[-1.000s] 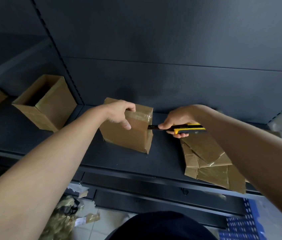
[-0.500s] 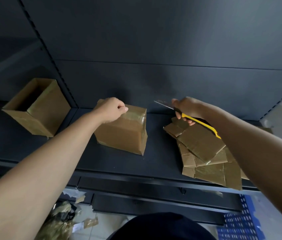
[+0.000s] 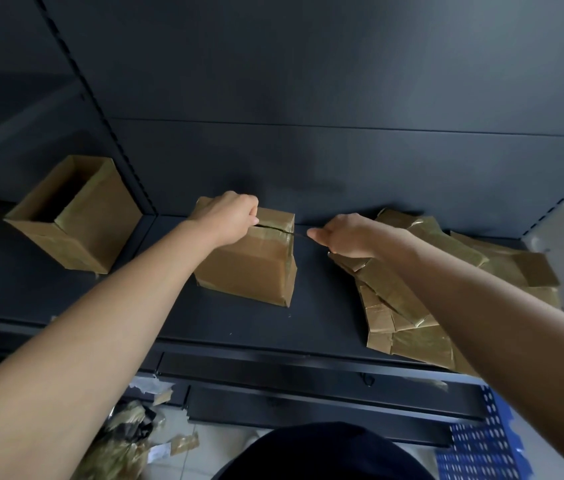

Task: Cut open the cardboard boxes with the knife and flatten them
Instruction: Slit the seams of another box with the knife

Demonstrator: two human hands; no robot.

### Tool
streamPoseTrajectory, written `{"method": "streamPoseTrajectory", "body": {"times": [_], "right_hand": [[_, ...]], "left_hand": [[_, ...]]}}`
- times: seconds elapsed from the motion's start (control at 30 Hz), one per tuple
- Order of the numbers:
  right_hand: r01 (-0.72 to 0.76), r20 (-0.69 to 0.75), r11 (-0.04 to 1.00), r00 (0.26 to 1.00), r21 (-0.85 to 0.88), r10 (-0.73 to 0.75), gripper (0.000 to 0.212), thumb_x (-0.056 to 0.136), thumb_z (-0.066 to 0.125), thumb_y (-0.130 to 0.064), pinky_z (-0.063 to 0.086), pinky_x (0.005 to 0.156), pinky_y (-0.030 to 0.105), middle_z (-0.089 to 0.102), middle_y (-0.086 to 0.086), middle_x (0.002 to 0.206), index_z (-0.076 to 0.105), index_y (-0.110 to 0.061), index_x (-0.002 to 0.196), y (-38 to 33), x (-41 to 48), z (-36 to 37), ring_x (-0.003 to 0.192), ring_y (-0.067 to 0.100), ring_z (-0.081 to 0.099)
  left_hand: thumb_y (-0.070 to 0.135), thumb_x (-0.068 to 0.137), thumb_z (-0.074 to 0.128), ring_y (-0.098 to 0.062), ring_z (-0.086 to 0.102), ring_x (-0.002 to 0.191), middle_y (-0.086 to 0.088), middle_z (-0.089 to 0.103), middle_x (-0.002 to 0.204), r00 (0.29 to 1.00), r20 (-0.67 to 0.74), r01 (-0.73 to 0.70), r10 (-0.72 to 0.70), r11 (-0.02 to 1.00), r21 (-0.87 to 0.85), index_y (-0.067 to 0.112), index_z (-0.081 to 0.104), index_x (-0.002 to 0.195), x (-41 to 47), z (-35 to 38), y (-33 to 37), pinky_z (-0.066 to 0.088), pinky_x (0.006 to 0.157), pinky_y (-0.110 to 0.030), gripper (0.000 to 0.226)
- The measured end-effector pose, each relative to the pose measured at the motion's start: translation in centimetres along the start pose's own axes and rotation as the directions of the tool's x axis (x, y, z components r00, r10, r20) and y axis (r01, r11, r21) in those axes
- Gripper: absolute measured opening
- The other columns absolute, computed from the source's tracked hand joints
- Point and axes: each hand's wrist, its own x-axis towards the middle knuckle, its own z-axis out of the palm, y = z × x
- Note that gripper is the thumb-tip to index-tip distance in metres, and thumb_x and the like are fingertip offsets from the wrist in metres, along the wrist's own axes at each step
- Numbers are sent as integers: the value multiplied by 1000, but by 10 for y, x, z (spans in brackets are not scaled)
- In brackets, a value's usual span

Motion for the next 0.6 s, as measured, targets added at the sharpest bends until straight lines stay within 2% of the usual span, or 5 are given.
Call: {"method": "streamPoseTrajectory", "body": {"times": [0.1,0.2,0.3,0.43,0.6], "right_hand": [[-15,-57,997,998,-75,10,58,99,28,-55,36,88,33,56,10,128,57,-11,121,-2,-5,3,120,29,51],[-38,-64,994,997,-101,32,56,103,23,-47,36,98,34,52,12,136,51,-9,132,-11,-16,4,127,30,46],[-54,-43,994,998,-95,50,48,104,23,-40,37,100,34,52,11,135,49,-15,137,-23,-20,4,127,29,47],[-78,-81,991,994,-109,70,42,103,30,-35,40,95,33,51,7,136,48,-19,137,-31,-18,9,126,27,48],[-129,-41,990,991,-51,127,60,100,25,-51,39,93,32,55,12,131,49,-8,134,-28,-15,10,122,29,50]], "left_hand": [[26,99,47,-28,55,82,-2,56,83,1000,-19,20,-19,999,28,14,55,82,4,2,3,45,78,-39,22],[29,99,47,-29,57,81,-2,60,82,998,-66,6,-9,999,-38,16,59,85,3,9,-2,50,78,-42,23],[38,98,46,-26,58,72,3,54,64,994,-109,3,-14,994,-106,18,60,79,-1,13,-8,51,76,-40,31],[32,99,44,-20,41,54,0,39,53,995,-83,30,-48,978,-208,13,39,60,-1,16,-2,30,50,-29,44],[25,100,43,-17,33,51,0,34,55,996,-71,33,-59,946,-321,14,33,61,2,22,2,25,48,-28,41]]}}
